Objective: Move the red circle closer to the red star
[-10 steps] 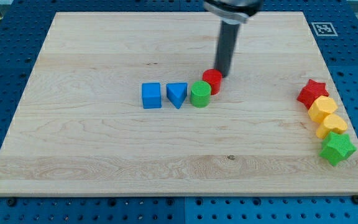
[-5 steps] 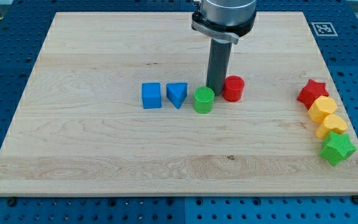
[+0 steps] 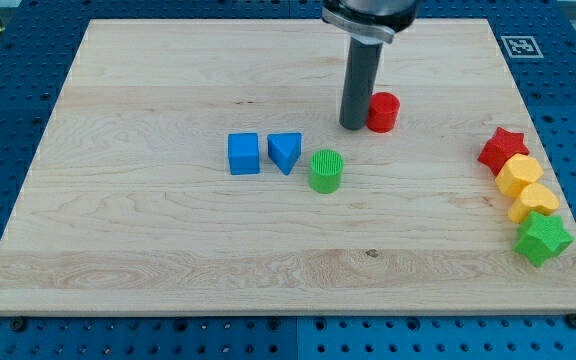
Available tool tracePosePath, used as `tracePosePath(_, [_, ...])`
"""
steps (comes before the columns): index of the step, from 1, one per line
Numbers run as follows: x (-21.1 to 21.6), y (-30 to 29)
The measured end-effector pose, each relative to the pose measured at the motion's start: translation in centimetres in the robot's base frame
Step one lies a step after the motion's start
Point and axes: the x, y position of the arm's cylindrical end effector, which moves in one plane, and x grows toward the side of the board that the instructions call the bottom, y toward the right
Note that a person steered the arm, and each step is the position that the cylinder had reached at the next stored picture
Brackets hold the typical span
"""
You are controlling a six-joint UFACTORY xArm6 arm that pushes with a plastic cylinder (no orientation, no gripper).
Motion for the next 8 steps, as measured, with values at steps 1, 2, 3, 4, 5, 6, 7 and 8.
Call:
tracePosePath(1, [-0.4,2.0])
tracePosePath(2, [-0.7,5.8])
tracePosePath(3, [-1.8,7.2])
tracePosePath(4, [-5.2,7.2])
tracePosePath(5, [-2.0,8.3])
tracePosePath(6, [-1.0,8.3])
tracePosePath(7, [-0.3,8.1])
tracePosePath(8, [0.5,7.5])
